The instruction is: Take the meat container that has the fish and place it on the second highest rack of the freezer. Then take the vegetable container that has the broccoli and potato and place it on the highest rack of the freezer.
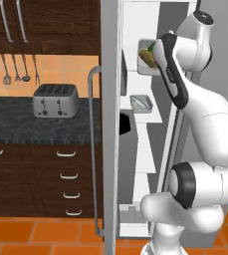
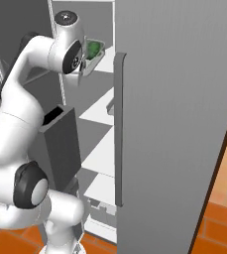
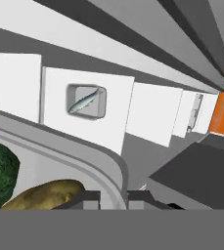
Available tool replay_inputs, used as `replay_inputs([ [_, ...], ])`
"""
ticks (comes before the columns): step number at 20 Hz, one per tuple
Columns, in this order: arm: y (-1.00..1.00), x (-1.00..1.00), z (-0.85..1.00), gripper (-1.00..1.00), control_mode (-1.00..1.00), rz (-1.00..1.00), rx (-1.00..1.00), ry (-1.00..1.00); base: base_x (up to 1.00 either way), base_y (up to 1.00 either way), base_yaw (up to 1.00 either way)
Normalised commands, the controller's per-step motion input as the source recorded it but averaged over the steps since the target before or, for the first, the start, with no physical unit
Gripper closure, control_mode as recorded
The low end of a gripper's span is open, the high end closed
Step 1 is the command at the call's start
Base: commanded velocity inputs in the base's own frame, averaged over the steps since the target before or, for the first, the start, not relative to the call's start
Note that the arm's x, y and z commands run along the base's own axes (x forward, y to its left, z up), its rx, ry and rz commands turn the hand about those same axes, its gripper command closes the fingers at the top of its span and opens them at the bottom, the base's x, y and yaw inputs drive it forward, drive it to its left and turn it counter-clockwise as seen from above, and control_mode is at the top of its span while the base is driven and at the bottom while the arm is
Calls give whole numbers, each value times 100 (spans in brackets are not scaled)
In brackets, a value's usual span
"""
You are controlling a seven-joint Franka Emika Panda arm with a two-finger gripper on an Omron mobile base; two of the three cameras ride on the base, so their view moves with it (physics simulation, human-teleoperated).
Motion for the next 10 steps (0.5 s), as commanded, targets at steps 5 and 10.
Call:
replay_inputs([
  [5, -13, 85, -39, 100, -100, -5, 0, -1, 0, 0, 0],
  [10, -9, 98, -30, 100, -100, -3, 0, -4, 0, 0, 0],
])
